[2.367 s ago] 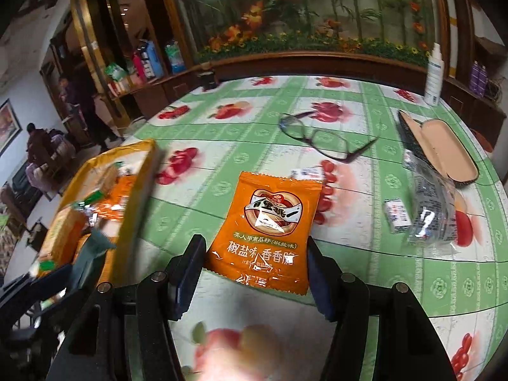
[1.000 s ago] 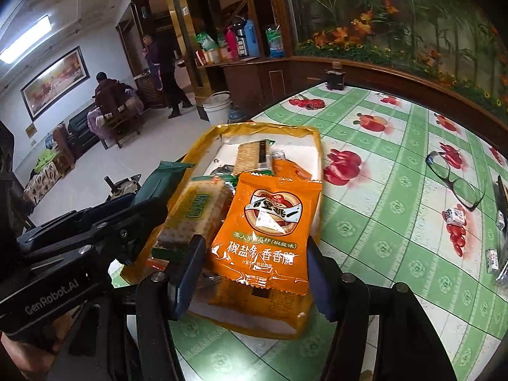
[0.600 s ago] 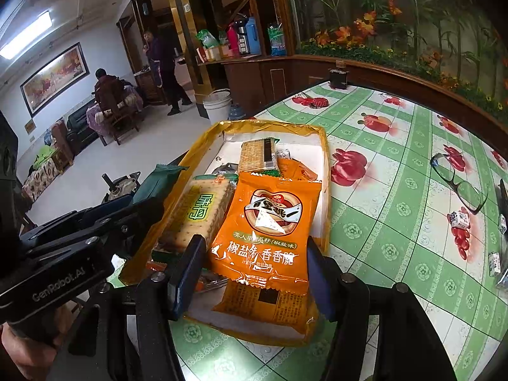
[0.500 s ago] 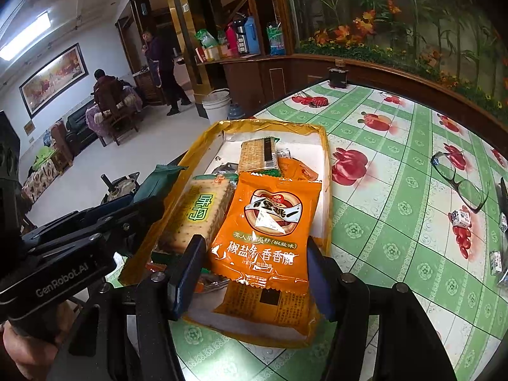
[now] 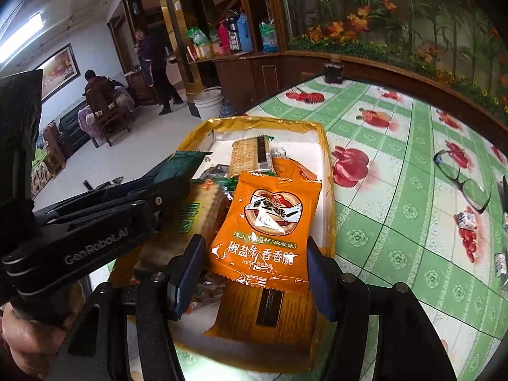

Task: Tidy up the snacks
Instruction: 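Carry the green packet and orange packet over the tray with both grippers, then lower both packets into the tray and open both grippers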

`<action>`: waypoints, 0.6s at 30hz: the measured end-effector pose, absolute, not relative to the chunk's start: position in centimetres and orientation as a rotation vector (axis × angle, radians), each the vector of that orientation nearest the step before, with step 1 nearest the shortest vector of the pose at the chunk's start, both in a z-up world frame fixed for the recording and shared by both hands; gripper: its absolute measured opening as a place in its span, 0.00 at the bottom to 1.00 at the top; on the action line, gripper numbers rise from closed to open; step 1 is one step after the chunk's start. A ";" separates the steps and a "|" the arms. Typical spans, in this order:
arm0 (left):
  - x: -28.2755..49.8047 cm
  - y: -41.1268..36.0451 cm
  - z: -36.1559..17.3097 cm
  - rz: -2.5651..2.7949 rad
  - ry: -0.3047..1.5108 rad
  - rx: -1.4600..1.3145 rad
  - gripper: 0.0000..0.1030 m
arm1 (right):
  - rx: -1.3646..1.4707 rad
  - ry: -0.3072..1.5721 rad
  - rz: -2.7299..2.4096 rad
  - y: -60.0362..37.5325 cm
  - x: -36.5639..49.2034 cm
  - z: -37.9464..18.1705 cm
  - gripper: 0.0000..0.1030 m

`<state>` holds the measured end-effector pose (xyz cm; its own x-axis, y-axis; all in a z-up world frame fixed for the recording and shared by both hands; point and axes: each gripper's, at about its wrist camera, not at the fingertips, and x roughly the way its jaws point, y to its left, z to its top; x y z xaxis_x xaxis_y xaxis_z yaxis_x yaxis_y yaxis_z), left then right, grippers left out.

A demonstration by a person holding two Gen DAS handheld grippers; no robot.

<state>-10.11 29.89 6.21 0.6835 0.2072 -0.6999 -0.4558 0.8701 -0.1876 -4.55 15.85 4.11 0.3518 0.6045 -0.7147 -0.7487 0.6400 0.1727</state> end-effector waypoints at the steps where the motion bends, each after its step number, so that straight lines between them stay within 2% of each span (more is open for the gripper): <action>1: -9.7 30.1 6.1 0.383 0.735 -0.364 0.42 | -0.194 0.842 0.883 16.0 -4.3 3.9 0.64; 18: -6.2 32.5 5.3 0.365 0.798 -0.389 0.42 | -0.210 0.923 0.883 17.9 -1.9 1.7 0.65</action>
